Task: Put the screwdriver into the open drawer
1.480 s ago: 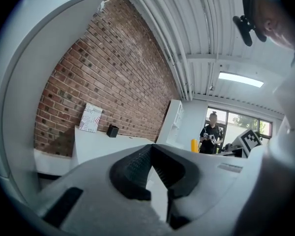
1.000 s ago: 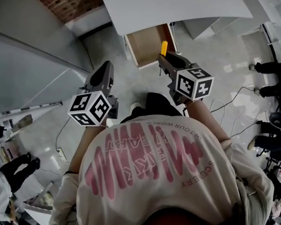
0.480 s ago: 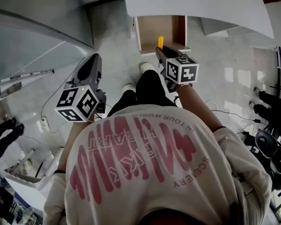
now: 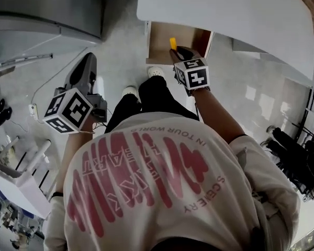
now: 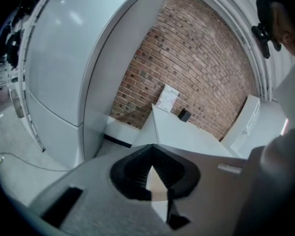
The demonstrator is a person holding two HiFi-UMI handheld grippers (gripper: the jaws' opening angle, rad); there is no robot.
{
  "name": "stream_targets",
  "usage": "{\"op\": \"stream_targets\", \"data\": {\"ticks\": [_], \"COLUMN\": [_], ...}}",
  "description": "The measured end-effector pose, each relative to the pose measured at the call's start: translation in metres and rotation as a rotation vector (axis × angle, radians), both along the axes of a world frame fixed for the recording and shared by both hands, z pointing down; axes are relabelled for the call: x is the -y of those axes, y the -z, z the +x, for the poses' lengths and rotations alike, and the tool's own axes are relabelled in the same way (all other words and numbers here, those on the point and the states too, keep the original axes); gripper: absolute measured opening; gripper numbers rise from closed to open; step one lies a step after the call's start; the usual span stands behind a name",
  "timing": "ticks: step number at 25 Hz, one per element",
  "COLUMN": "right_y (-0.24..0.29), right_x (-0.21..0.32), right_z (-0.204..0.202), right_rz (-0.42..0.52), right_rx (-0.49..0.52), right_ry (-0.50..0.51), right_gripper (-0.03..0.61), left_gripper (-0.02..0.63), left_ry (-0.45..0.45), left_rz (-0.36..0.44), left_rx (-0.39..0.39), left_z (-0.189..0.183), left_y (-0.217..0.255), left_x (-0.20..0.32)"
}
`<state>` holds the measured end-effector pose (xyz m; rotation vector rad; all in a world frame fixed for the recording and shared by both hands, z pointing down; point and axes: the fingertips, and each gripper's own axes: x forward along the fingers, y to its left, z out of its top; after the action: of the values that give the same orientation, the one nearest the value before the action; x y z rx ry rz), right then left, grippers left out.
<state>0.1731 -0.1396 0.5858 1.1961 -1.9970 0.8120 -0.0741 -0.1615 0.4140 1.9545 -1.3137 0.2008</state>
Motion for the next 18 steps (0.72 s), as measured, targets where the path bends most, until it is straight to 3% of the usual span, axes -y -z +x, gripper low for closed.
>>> {"op": "stream_targets", "data": {"ticks": [10, 18], "right_y": [-0.067, -0.13], "right_x": [0.021, 0.023], "right_z": [0.005, 0.011], "right_rz": [-0.017, -0.113], "right_rx": [-0.185, -0.284], "right_ry": [0.448, 0.6], "right_gripper": [0.092, 0.092], "left_gripper": [0.003, 0.003], "left_ry": [0.247, 0.367], "left_rz": [-0.064, -0.155], "left_rx": [0.019, 0.054], "left_z": [-0.005, -0.016], "left_y": [-0.034, -0.065], "left_x": [-0.018, -0.059]}}
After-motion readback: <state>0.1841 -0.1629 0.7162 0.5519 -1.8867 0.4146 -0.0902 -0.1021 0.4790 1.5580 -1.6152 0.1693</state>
